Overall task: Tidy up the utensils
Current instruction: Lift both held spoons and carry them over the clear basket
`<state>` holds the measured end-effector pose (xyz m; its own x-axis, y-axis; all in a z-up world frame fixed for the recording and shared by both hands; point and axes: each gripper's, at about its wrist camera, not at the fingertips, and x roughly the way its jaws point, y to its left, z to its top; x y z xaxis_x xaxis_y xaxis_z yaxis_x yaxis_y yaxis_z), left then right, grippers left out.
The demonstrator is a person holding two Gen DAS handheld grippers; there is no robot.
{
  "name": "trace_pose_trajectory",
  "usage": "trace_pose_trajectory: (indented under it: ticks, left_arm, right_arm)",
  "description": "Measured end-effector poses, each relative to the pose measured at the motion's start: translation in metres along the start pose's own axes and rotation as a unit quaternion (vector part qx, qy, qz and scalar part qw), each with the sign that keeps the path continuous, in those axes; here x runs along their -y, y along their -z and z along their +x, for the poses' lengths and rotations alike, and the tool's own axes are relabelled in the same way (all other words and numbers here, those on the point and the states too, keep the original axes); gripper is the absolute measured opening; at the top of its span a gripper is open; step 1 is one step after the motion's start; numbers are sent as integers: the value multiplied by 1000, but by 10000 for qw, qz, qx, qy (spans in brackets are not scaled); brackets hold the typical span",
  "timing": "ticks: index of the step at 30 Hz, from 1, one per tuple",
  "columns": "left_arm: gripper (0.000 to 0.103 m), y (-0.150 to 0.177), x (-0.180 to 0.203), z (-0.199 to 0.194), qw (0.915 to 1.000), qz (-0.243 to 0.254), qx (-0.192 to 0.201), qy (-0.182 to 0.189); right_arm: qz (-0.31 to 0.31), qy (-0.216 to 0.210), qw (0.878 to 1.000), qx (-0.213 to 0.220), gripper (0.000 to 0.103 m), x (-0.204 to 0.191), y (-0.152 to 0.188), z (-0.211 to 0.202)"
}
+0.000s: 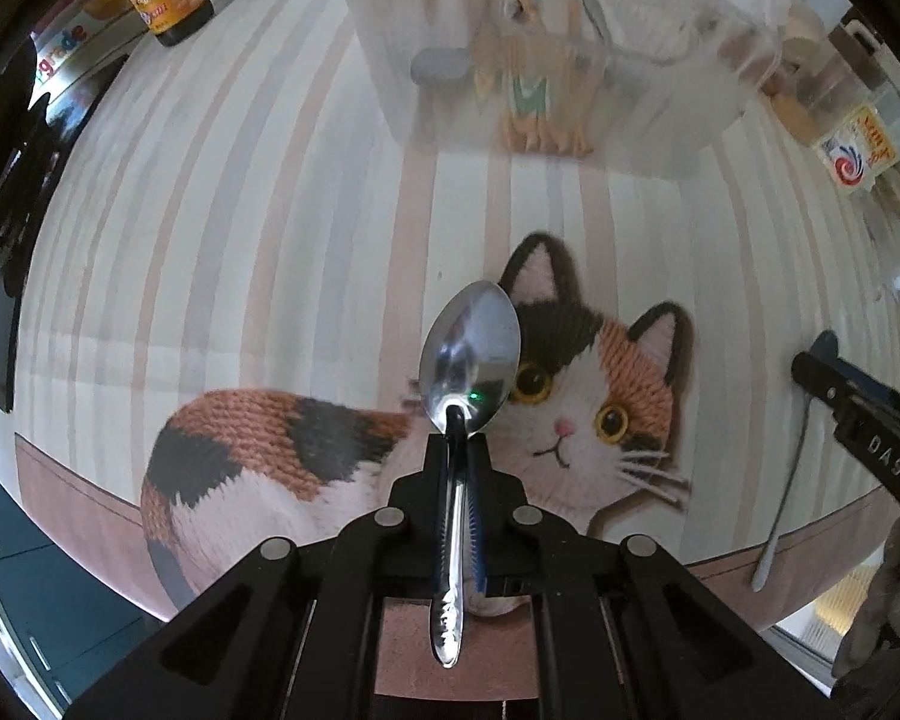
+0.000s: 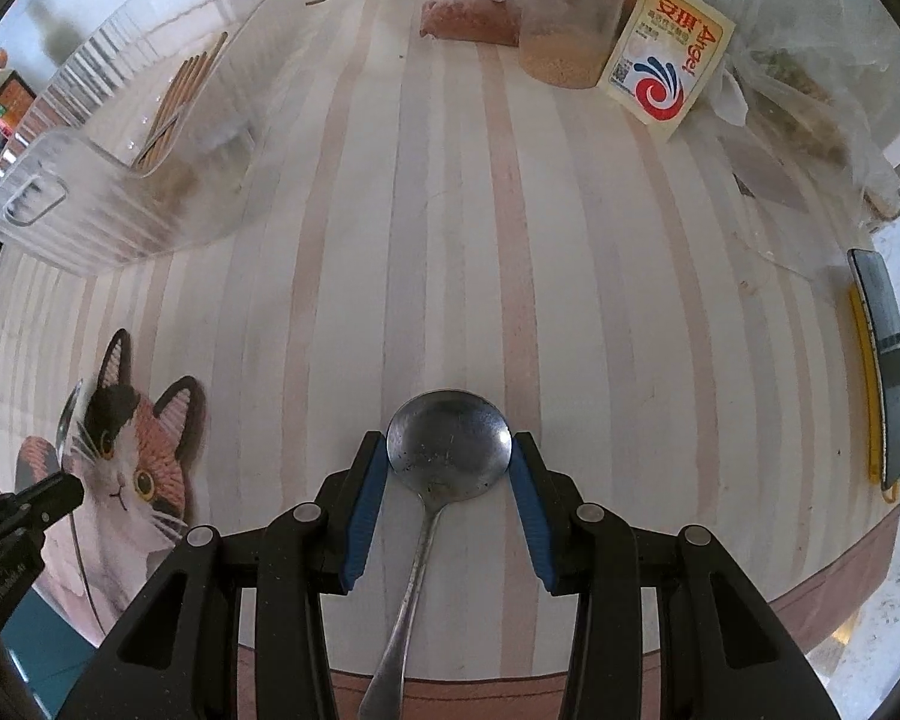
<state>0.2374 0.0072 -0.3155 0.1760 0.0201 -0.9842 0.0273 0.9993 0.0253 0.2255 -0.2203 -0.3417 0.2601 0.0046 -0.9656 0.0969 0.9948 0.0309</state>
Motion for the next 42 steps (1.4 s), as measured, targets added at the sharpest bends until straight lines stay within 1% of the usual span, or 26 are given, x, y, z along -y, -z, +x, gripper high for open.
trace_pose_trajectory:
  ticks: [2, 6, 11, 14, 19, 25, 37, 42]
  left_arm:
    - [4, -10, -4, -8, 10000, 22, 66, -10]
    - [4, -18, -3, -23, 9997, 82, 209, -30]
    - [4, -32, 1, -47, 9992, 143, 367, -92]
    - [4, -36, 3, -58, 9988, 145, 450, -108]
    - [4, -25, 1, -65, 9981, 141, 596, -97]
    - [4, -27, -2, -76, 9968, 116, 790, -80]
    - [4, -27, -17, -108, 9925, -68, 1208, -151]
    - [4, -29, -24, -133, 9891, -155, 1450, -184]
  right_arm:
    - [16, -37, 10000, -16, 44, 2, -2, 0]
    - [22, -103, 9999, 16, 44, 6, -8, -6]
    - [-24, -198, 9997, 167, 44, 6, -17, -20]
    - [-81, -245, 9993, 256, 44, 4, -22, -29]
    - [-130, -339, 9985, 410, 44, -6, -28, -43]
    - [-172, -406, 9966, 702, 44, -15, -28, -66]
    - [-242, -498, 9913, 1194, 44, -22, -36, -110]
    - [-262, -557, 9882, 1402, 44, -23, -39, -129]
